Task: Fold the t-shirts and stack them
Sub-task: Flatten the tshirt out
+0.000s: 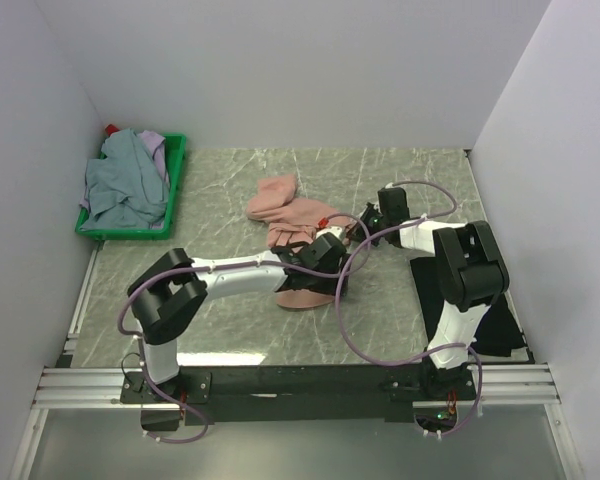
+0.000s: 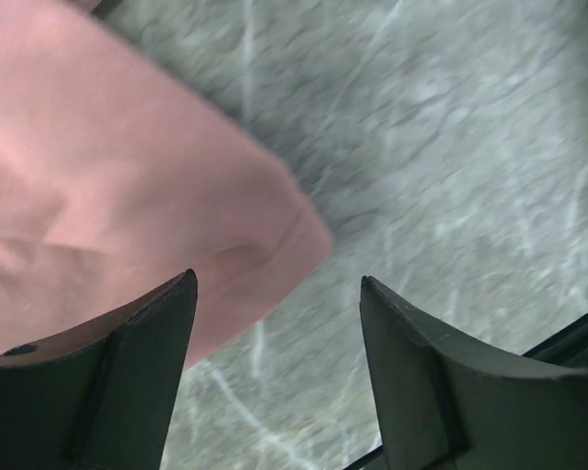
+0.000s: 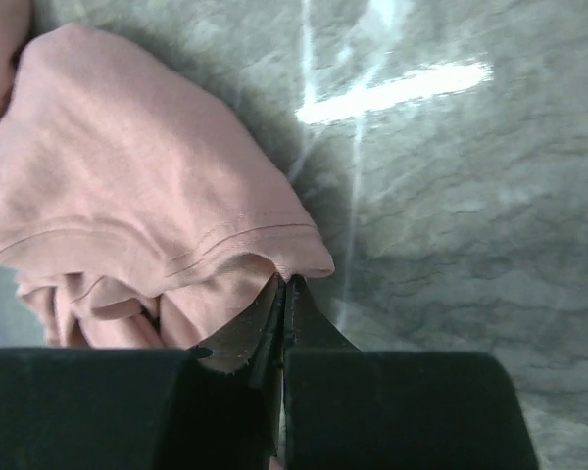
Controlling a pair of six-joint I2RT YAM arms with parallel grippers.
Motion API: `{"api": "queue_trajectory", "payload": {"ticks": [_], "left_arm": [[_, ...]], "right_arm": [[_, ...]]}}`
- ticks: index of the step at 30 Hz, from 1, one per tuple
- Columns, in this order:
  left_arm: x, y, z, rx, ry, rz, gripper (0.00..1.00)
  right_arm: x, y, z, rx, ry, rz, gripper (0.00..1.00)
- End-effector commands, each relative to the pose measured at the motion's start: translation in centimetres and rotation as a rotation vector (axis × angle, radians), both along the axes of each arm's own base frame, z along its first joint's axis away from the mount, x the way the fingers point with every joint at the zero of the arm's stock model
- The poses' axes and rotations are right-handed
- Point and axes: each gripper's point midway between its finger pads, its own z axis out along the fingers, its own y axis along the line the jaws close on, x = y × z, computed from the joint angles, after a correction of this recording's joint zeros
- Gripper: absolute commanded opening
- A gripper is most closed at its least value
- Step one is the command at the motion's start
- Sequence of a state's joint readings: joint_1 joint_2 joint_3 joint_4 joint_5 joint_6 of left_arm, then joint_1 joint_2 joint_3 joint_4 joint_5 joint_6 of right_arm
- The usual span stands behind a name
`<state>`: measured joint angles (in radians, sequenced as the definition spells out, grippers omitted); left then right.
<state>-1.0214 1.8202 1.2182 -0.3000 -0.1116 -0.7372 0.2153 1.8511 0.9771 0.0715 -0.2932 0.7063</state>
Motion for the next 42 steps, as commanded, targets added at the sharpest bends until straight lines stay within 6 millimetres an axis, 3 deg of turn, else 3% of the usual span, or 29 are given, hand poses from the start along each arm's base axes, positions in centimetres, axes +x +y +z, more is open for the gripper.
{"api": "queue_trajectory", "payload": {"ticks": [1, 10, 13, 14, 15, 19, 21, 22, 23, 24, 25, 27, 28, 29, 30, 32, 33, 35, 38, 42], "left_arm": [[1.1, -2.2, 0.9, -0.047, -0.028, 0.029, 0.71], [2.1, -2.5, -0.9, 0.010, -0.030, 0.109, 0.50], [2.4, -1.0, -0.7, 0.028, -0.051, 0.173, 0.24], [2.5, -0.2, -0.4, 0.035, -0.061, 0.192, 0.05], [2.7, 1.1, 0.8, 0.028, -0.091, 0.229, 0.01], [4.0, 5.6, 4.5, -0.050, -0.142, 0.362, 0.01], [5.0, 8.8, 5.5, -0.043, -0.161, 0.443, 0.01], [5.2, 10.0, 7.8, -0.082, -0.191, 0.475, 0.01], [6.1, 12.3, 8.2, -0.069, -0.218, 0.535, 0.01], [6.3, 13.9, 10.7, -0.108, -0.258, 0.557, 0.01], [7.8, 16.9, 11.6, -0.118, -0.282, 0.635, 0.01], [8.4, 20.5, 14.4, -0.209, -0.325, 0.678, 0.01], [8.8, 22.3, 15.2, -0.230, -0.345, 0.711, 0.01], [9.9, 25.3, 16.4, -0.241, -0.375, 0.786, 0.01], [10.0, 26.7, 18.2, -0.260, -0.415, 0.805, 0.01], [10.5, 29.6, 20.0, -0.257, -0.441, 0.867, 0.01], [10.7, 30.1, 21.9, -0.283, -0.471, 0.872, 0.01], [11.0, 32.2, 23.9, -0.305, -0.500, 0.916, 0.01], [11.0, 33.9, 25.7, -0.344, -0.520, 0.937, 0.01], [9.9, 34.8, 28.8, -0.386, -0.577, 0.937, 0.01]], "right_arm": [[0.6, 1.3, 1.9, 0.090, -0.053, 0.031, 0.00], [0.4, 1.4, 2.7, 0.151, -0.063, 0.037, 0.00], [0.3, 1.2, 3.4, 0.149, -0.078, 0.035, 0.00], [0.2, 1.0, 3.5, 0.141, -0.077, 0.032, 0.00], [0.2, 0.7, 3.7, 0.128, -0.083, 0.028, 0.00], [0.3, -0.1, 6.0, 0.094, -0.146, 0.000, 0.00], [0.3, -0.8, 6.4, 0.059, -0.149, -0.024, 0.00], [0.3, -1.2, 7.5, 0.044, -0.175, -0.035, 0.00], [0.2, -1.8, 7.7, 0.020, -0.174, -0.058, 0.00], [0.1, -2.1, 9.3, 0.007, -0.212, -0.066, 0.00], [0.1, -2.4, 10.0, -0.001, -0.228, -0.072, 0.00], [0.0, -3.2, 11.6, -0.032, -0.249, -0.095, 0.00], [-0.1, -3.5, 13.5, -0.032, -0.290, -0.105, 0.00], [-0.3, -3.7, 14.6, -0.037, -0.303, -0.113, 0.00], [-0.5, -4.2, 16.7, -0.038, -0.350, -0.131, 0.00], [-1.1, -4.9, 18.7, -0.044, -0.383, -0.158, 0.00], [-1.2, -5.2, 20.2, -0.040, -0.414, -0.172, 0.00], [-2.3, -6.3, 24.0, -0.041, -0.494, -0.212, 0.00], [-4.0, -7.6, 28.5, -0.043, -0.584, -0.252, 0.00], [-6.6, -8.8, 33.8, -0.045, -0.700, -0.278, 0.00]]}}
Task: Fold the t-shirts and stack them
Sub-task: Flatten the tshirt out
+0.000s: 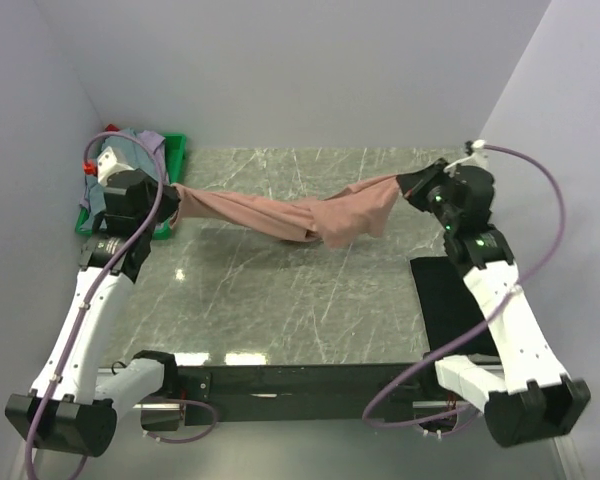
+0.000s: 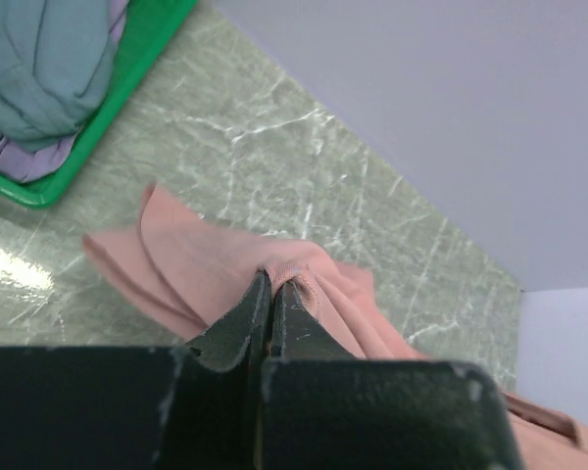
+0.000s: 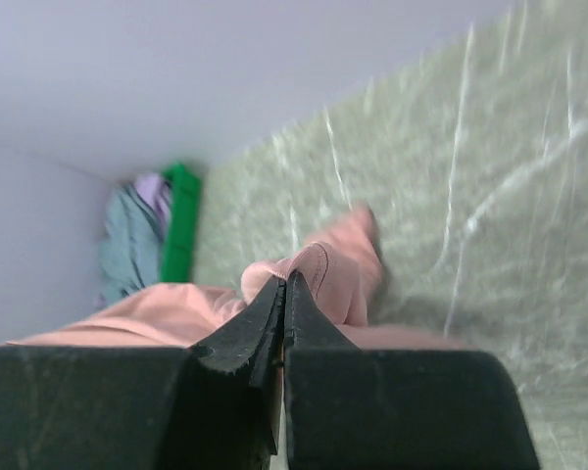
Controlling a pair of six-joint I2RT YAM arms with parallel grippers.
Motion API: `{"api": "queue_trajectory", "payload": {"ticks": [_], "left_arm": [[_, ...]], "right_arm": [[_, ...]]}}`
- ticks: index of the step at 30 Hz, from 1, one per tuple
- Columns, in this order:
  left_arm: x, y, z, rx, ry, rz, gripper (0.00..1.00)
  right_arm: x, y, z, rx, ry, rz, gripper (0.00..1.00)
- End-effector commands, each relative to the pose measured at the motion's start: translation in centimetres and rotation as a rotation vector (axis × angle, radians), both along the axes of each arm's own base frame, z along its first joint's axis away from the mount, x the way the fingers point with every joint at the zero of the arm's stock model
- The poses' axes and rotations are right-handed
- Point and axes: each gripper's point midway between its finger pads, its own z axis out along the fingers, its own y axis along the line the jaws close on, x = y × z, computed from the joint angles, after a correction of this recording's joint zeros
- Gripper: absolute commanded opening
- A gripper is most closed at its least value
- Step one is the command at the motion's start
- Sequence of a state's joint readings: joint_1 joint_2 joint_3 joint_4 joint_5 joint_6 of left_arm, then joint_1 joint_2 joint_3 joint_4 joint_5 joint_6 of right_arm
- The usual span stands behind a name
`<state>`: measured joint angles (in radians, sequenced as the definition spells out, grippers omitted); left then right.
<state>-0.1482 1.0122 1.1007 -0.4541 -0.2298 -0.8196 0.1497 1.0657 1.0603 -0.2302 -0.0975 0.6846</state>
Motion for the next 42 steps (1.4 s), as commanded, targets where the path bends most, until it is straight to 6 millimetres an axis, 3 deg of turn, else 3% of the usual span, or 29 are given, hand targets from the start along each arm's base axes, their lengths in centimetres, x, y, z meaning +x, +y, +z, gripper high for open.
{"api": "queue_trajectory", "payload": {"ticks": [1, 5, 8, 10, 11, 12, 14, 15, 16, 17, 18, 19, 20, 21, 22, 23, 24, 25, 26, 27, 28, 30, 31, 33, 34, 36, 37, 41, 42], "left_arm": [[-1.5, 0.0, 5.4, -0.001, -0.130, -0.038, 0.01], [-2.0, 1.1, 7.9, -0.002, -0.192, -0.015, 0.01], [-0.1, 1.1, 7.2, -0.041, -0.156, -0.040, 0.01], [1.6, 1.2, 7.2, -0.083, -0.176, -0.053, 0.01], [2.5, 1.0, 6.9, -0.126, -0.187, -0.081, 0.01], [4.3, 0.9, 5.9, -0.150, -0.166, -0.093, 0.01], [6.6, 0.2, 8.5, -0.173, -0.252, -0.149, 0.01], [8.6, -0.6, 7.7, -0.192, -0.229, -0.200, 0.01], [9.8, -0.9, 8.8, -0.192, -0.266, -0.225, 0.01], [10.6, -1.0, 11.8, -0.187, -0.324, -0.240, 0.01], [12.4, -1.1, 11.1, -0.194, -0.302, -0.259, 0.01], [13.2, -0.9, 12.3, -0.191, -0.329, -0.276, 0.01], [13.3, -0.9, 15.8, -0.180, -0.393, -0.303, 0.01], [14.3, -0.9, 15.8, -0.183, -0.383, -0.323, 0.01], [14.4, 0.3, 16.9, -0.173, -0.404, -0.315, 0.01], [14.0, 0.8, 18.8, -0.149, -0.446, -0.317, 0.01], [13.6, 1.5, 19.5, -0.140, -0.460, -0.306, 0.01], [13.3, 2.9, 19.7, -0.133, -0.468, -0.287, 0.01], [13.2, 3.7, 18.6, -0.151, -0.445, -0.278, 0.01], [12.6, 4.1, 18.5, -0.157, -0.450, -0.276, 0.01], [12.6, 5.2, 15.4, -0.187, -0.390, -0.257, 0.01], [11.8, 5.7, 12.8, -0.226, -0.335, -0.239, 0.01], [11.7, 6.1, 8.6, -0.264, -0.249, -0.218, 0.12], [10.4, 5.9, 4.7, -0.294, -0.167, -0.191, 0.33], [9.4, 5.7, -0.2, -0.332, -0.060, -0.165, 0.53], [7.9, 5.8, -3.0, -0.327, -0.019, -0.126, 0.68], [6.9, 5.7, -5.8, -0.339, 0.035, -0.108, 0.73], [5.0, 4.7, -8.4, -0.314, 0.089, -0.091, 0.72], [4.9, 4.8, -8.9, -0.291, 0.103, -0.063, 0.72]], "right_arm": [[-2.1, -2.0, 5.9, -0.028, -0.130, -0.067, 0.00], [-3.6, -3.3, 9.7, -0.034, -0.219, -0.106, 0.00], [-3.0, -4.8, 10.9, -0.029, -0.221, -0.157, 0.00], [-1.4, -4.6, 10.6, 0.004, -0.202, -0.133, 0.00], [-0.6, -4.5, 11.7, 0.027, -0.237, -0.119, 0.00], [1.1, -4.1, 11.0, 0.063, -0.201, -0.091, 0.00], [2.8, -3.7, 13.7, 0.086, -0.258, -0.071, 0.00], [5.1, -3.5, 12.7, 0.105, -0.225, -0.063, 0.00], [5.9, -2.7, 13.8, 0.122, -0.257, -0.023, 0.00], [6.5, -2.4, 16.3, 0.134, -0.307, -0.003, 0.00], [8.3, -1.9, 15.9, 0.151, -0.298, 0.019, 0.00], [8.8, -2.3, 17.0, 0.159, -0.324, 0.043, 0.00], [8.8, -2.2, 19.8, 0.165, -0.381, 0.063, 0.00], [9.5, -2.2, 20.1, 0.170, -0.385, 0.074, 0.00], [9.0, -2.7, 22.2, 0.166, -0.427, 0.078, 0.00], [8.7, -3.0, 22.9, 0.156, -0.440, 0.071, 0.00], [8.0, -3.4, 23.8, 0.151, -0.461, 0.060, 0.00], [7.4, -3.8, 24.3, 0.149, -0.474, 0.049, 0.00], [7.3, -4.5, 23.3, 0.150, -0.454, 0.031, 0.00], [5.9, -4.6, 23.8, 0.160, -0.467, 0.025, 0.00], [6.2, -4.7, 20.6, 0.174, -0.403, 0.016, 0.00], [4.3, -5.0, 18.5, 0.182, -0.364, -0.007, 0.00], [4.7, -5.1, 13.0, 0.191, -0.243, -0.026, 0.00], [2.7, -5.5, 9.5, 0.174, -0.200, -0.060, 0.00], [2.3, -5.6, 3.7, 0.173, -0.086, -0.078, 0.00], [1.6, -5.7, -1.1, 0.144, 0.002, -0.085, 0.00], [1.2, -5.6, -4.9, 0.139, 0.088, -0.081, 0.00], [1.0, -5.1, -13.2, 0.129, 0.261, -0.033, 0.00], [0.9, -4.9, -14.4, 0.130, 0.289, -0.024, 0.00]]}}
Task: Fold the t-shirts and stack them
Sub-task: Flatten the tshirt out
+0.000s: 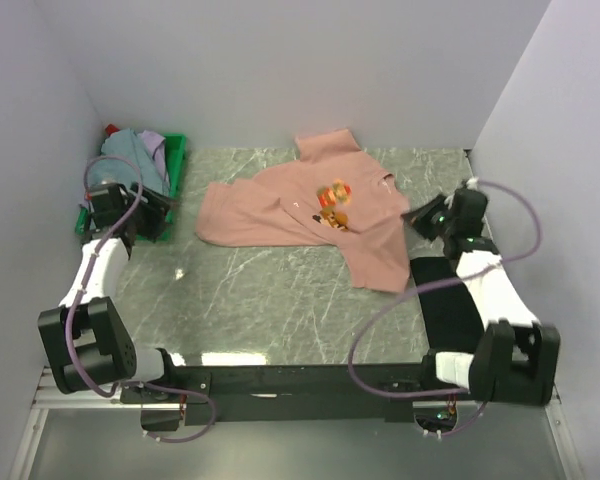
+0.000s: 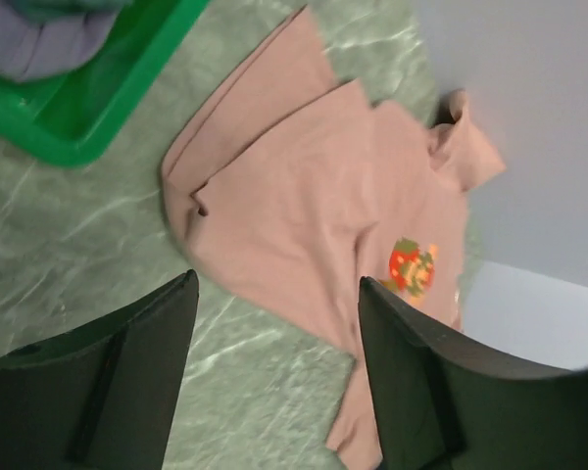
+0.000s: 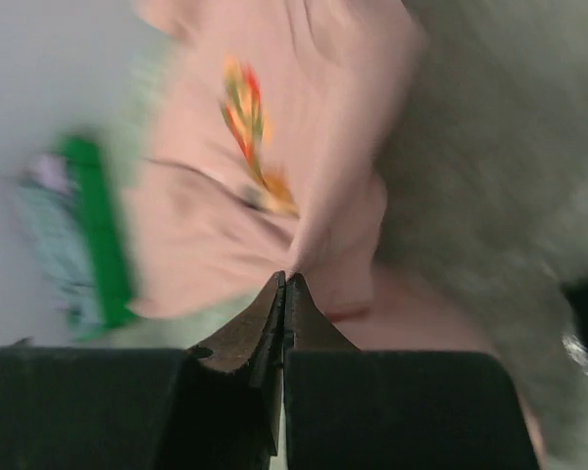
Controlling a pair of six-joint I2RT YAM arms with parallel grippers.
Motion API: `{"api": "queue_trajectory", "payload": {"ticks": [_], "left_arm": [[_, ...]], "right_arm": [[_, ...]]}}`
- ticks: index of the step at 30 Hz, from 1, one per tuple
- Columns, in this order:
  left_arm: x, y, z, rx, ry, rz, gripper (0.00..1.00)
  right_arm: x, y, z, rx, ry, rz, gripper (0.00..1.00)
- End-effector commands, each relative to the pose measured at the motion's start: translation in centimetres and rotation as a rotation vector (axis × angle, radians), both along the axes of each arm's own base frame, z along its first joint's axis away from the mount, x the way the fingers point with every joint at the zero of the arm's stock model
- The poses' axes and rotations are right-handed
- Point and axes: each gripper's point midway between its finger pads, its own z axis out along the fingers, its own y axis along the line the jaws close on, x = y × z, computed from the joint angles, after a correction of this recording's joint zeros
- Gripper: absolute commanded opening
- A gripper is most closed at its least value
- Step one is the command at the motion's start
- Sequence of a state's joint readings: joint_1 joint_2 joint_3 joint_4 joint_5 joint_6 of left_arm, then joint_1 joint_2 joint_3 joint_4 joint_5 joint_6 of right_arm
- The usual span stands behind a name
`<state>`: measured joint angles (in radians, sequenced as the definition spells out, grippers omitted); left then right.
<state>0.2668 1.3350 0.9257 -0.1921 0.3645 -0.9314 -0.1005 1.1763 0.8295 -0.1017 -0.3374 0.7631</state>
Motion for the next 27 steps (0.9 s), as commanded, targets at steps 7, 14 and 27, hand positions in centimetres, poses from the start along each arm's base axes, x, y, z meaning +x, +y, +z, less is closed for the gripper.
{"api": "queue_trajectory", "payload": {"ticks": [7, 14, 27], "left_arm": [[1.4, -5.3, -0.2, 0.214, 0.041, -0.010, 0.53], [6.7, -7.2, -3.2, 0.441, 0.242, 0.081, 0.37], [17.9, -11.8, -7.2, 0.576, 0.273, 0.011, 0.45]], "right_arm": [[0.0, 0.1, -6.7, -0.011, 0.126, 0.040, 0.00], [-0.5, 0.5, -7.5, 0.007, 0.134, 0.053, 0.00], [0.1, 1.2, -7.6, 0.038, 0.108, 0.089, 0.00]]}}
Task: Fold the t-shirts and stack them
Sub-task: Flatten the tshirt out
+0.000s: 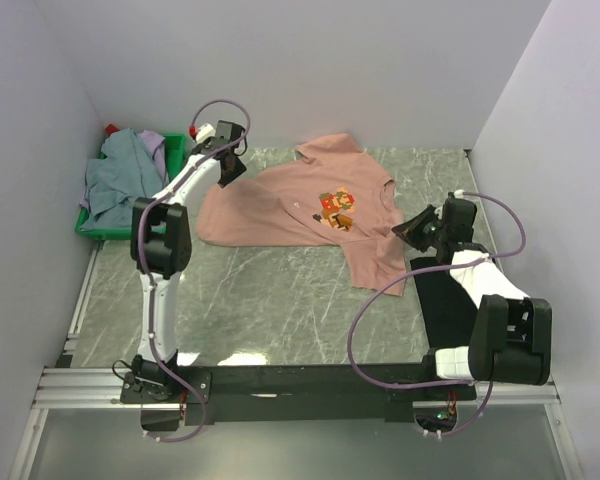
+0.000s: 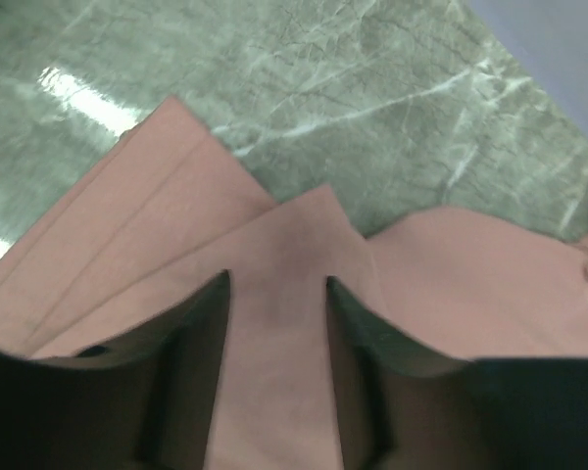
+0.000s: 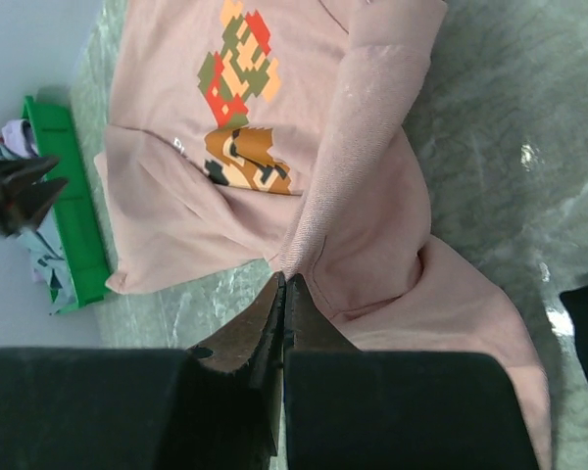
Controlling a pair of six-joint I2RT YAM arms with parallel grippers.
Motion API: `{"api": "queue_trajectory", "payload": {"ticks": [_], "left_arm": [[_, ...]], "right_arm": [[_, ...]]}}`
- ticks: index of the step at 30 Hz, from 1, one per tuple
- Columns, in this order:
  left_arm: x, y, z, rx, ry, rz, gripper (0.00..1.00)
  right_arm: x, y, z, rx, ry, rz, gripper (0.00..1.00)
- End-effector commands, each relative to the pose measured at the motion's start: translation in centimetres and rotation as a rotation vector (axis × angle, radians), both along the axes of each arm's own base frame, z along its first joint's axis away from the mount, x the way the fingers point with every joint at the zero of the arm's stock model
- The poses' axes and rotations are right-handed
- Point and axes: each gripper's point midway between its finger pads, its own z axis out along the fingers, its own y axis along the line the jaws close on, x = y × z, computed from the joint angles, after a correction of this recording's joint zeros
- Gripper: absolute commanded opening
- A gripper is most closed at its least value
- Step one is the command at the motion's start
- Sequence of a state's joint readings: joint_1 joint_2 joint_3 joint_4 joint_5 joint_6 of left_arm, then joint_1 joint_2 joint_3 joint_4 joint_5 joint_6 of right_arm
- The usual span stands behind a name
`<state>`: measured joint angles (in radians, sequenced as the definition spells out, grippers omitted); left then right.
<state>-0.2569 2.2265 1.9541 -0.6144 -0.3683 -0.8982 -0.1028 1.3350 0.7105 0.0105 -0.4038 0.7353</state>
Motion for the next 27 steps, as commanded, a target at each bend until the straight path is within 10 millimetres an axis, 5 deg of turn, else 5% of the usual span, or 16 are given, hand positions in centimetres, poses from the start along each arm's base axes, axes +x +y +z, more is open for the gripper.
{"api": "queue_trajectory", "payload": {"ticks": [1, 7, 18, 23, 27], "left_arm": [[1.7, 0.2, 0.6, 0.060, -0.018, -0.014, 0.51], [4.6, -1.3, -0.6, 0.064, -0.057, -0.091, 0.62], [5.6, -2.1, -5.1, 0.047, -0.007, -0.106, 0.50], [5.6, -2.3, -5.3, 0.034, -0.009, -0.103, 0.41], [5.9, -2.5, -3.8, 0.018, -0.042, -0.104, 0.14]], "right_arm": [[0.8, 0.4, 0.7, 0.019, -0.053, 0.023, 0.00], [0.9, 0.6, 0.7, 0.032, -0.061, 0.033, 0.00], [0.9, 0.9, 0.9, 0.046, -0.069, 0.046, 0.00], [0.9, 0.9, 0.8, 0.046, -0.067, 0.046, 0.00], [0.7, 0.9, 0.6, 0.047, -0.063, 0.048, 0.00]]}}
